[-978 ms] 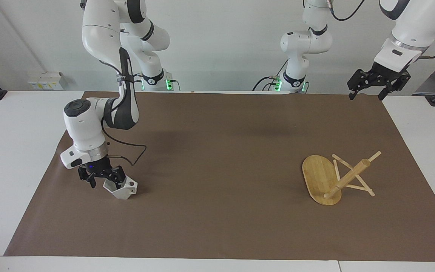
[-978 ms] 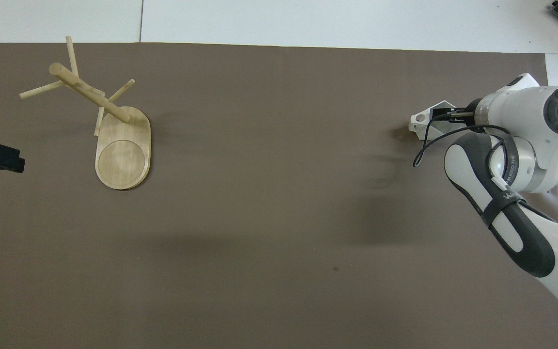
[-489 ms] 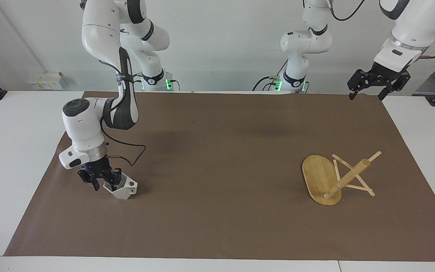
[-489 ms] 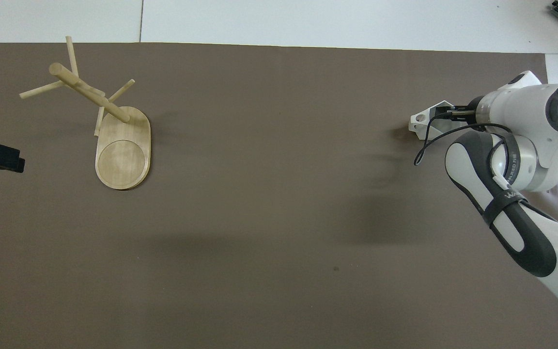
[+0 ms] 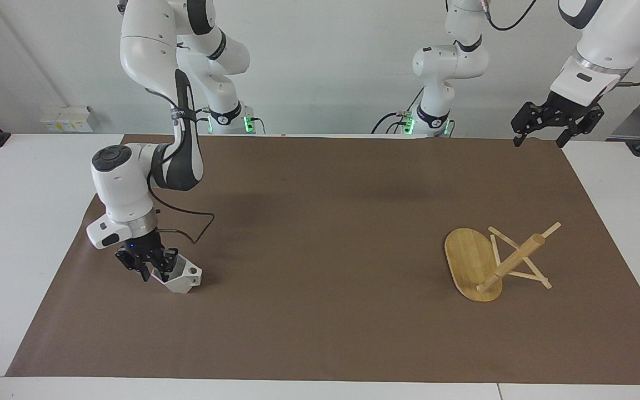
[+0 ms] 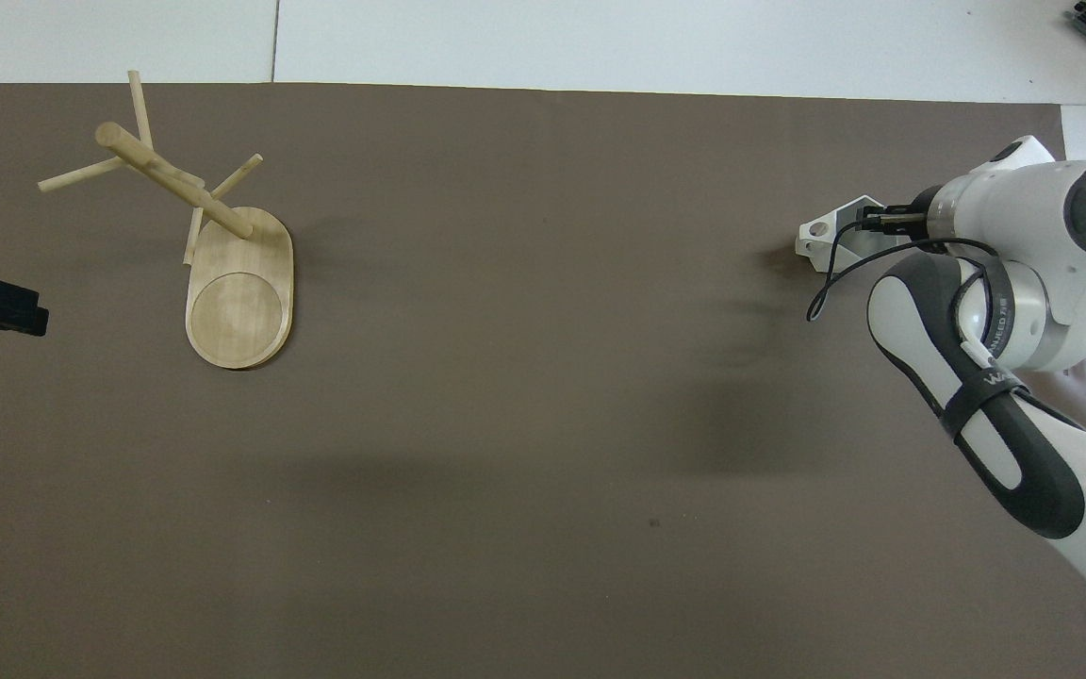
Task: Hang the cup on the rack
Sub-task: 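Reach the right gripper to the white cup and grasp its rim, then lift the cup with the right gripper while the left gripper approaches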
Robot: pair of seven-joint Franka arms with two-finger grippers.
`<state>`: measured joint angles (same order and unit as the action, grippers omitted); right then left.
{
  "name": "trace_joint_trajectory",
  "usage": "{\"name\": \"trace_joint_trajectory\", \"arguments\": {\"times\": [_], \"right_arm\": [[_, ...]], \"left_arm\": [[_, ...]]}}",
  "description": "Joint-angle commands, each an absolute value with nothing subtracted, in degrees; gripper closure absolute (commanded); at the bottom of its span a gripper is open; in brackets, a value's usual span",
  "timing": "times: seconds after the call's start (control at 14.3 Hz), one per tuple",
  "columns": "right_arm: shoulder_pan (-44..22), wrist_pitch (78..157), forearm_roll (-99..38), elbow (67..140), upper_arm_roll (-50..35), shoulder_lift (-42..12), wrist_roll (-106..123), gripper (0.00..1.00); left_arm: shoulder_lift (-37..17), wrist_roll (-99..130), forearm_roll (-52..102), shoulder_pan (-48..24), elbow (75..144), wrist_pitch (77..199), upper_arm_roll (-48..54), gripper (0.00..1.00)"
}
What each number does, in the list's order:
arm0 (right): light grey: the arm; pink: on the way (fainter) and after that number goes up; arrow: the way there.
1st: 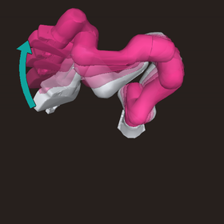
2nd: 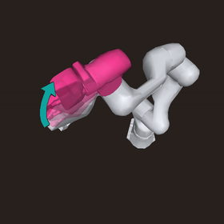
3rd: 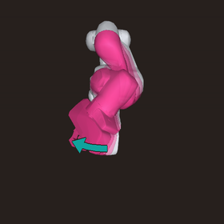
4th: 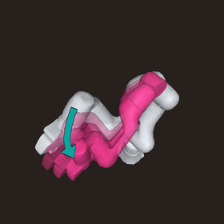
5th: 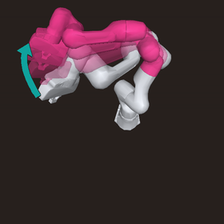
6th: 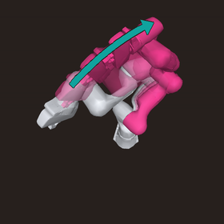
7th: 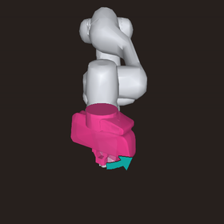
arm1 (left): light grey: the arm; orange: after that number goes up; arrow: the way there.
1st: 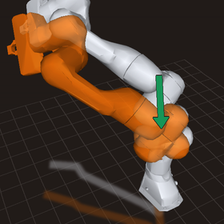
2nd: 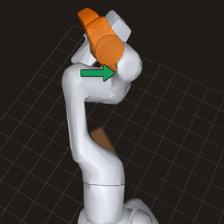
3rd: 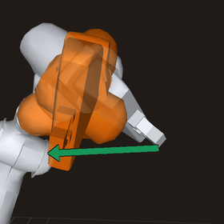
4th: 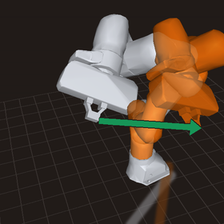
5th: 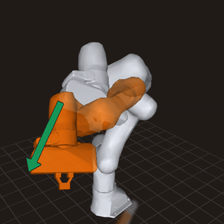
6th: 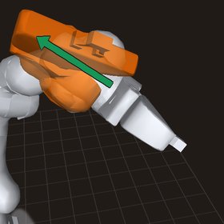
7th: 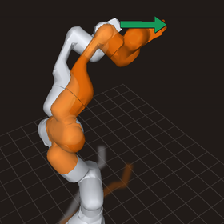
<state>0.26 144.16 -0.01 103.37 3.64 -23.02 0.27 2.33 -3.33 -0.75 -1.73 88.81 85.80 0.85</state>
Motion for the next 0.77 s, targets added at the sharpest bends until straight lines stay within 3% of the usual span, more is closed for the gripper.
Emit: {"name": "trace_joint_trajectory", "arguments": {"times": [0.0,0.42,0.7], "right_arm": [[0.44,142.65,-0.88,102.83,3.6,-23.03,1.85,1.0],[0.44,136.07,-1.14,101.16,3.08,-21.54,1.93,1.0],[0.44,123.78,-1.14,96.17,2.46,-18.81,1.67,1.0]], "left_arm": [[3.25,-3.96,-0.18,-0.97,89.65,85.78,1.14,0.0],[3.25,-3.96,-0.18,-0.97,89.65,85.78,1.14,0.0],[3.25,-3.96,-0.18,-0.97,89.65,85.78,1.14,0.0]]}}
